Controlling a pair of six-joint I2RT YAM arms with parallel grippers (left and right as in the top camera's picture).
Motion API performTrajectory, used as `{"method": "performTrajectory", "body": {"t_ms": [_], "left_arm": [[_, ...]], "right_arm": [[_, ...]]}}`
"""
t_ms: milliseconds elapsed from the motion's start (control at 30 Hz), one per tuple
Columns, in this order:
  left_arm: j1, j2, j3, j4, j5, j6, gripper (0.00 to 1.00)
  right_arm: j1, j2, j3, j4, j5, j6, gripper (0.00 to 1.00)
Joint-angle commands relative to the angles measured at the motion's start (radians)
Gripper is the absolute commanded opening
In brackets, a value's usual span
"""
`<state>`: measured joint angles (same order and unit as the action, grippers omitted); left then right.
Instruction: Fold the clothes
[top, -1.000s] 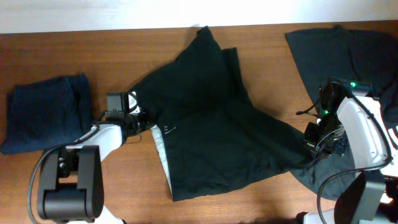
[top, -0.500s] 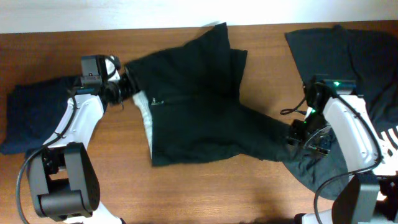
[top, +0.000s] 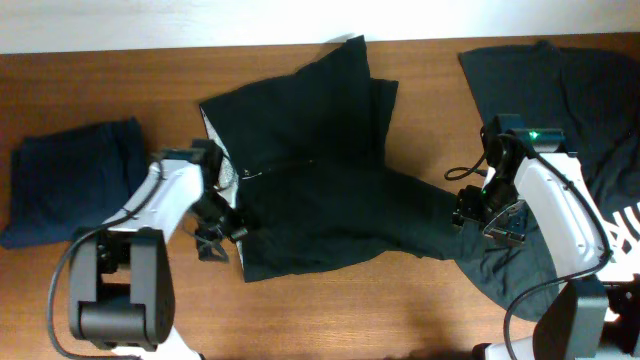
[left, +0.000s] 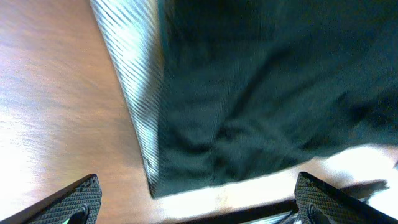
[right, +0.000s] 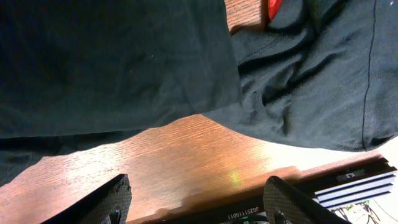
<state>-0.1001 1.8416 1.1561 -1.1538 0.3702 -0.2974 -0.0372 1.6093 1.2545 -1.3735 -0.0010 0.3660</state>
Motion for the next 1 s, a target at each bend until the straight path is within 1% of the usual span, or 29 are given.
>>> {"method": "performTrajectory", "body": {"t_ms": [0, 33, 67, 167, 200, 233, 267, 367, 400, 467, 500, 533, 667, 733, 800, 933, 967], "left_arm": [[-0.067, 0.01, -0.079, 0.022, 0.011, 0.005, 0.98], [-0.079, 0.01, -0.098, 0.036, 0.011, -0.005, 0.97], [-0.089, 0.01, -0.121, 0.056, 0.009, -0.009, 0.94], [-0.094, 0.01, -0.19, 0.122, -0.008, -0.048, 0.5], [-0.094, 0.01, -0.209, 0.136, -0.021, -0.05, 0.25], [-0.089, 0.01, -0.219, 0.133, -0.061, -0.05, 0.05], [-0.077, 0.01, -0.219, 0.121, -0.095, -0.05, 0.0], [0.003, 0.008, -0.213, 0.08, -0.124, -0.034, 0.0], [0.048, 0.004, -0.203, 0.039, -0.18, -0.027, 0.0], [0.124, -0.015, -0.195, -0.027, -0.304, -0.026, 0.0], [0.164, -0.028, -0.192, -0.043, -0.362, -0.027, 0.0], [0.223, -0.045, -0.192, -0.038, -0.378, -0.027, 0.0], [0.32, -0.059, -0.192, 0.008, -0.369, -0.032, 0.01], [0.332, -0.059, -0.192, 0.035, -0.328, -0.031, 0.01], [0.322, -0.059, -0.192, 0.057, -0.307, -0.031, 0.01], [0.297, -0.059, -0.192, 0.073, -0.306, -0.031, 0.02], [0.291, -0.059, -0.192, 0.077, -0.306, -0.031, 0.02]], "right_arm": [[0.004, -0.014, -0.002, 0.002, 0.013, 0.005, 0.72], [0.004, -0.014, -0.002, 0.002, 0.013, 0.005, 0.72], [0.004, -0.014, -0.002, 0.002, 0.013, 0.005, 0.72], [0.004, -0.014, -0.002, 0.002, 0.014, 0.005, 0.72], [0.004, -0.014, -0.002, 0.002, 0.014, 0.005, 0.72], [0.004, -0.014, -0.002, 0.002, 0.017, 0.005, 0.72], [0.004, -0.014, -0.002, 0.003, 0.017, 0.005, 0.72], [0.004, -0.014, -0.002, 0.024, 0.017, 0.005, 0.71], [0.004, -0.014, -0.002, 0.037, 0.015, -0.003, 0.71], [0.004, -0.014, -0.002, 0.079, -0.032, -0.086, 0.72], [0.004, -0.014, -0.002, 0.122, -0.095, -0.153, 0.72], [0.004, -0.013, -0.002, 0.181, -0.172, -0.215, 0.72], [0.005, 0.008, -0.002, 0.438, -0.351, -0.223, 0.72], [0.013, 0.051, -0.002, 0.576, -0.463, -0.217, 0.72], [0.04, 0.118, -0.002, 0.69, -0.475, -0.172, 0.72], [0.098, 0.251, -0.002, 0.868, -0.486, -0.13, 0.72], [0.117, 0.299, -0.002, 0.944, -0.486, -0.12, 0.72]]}}
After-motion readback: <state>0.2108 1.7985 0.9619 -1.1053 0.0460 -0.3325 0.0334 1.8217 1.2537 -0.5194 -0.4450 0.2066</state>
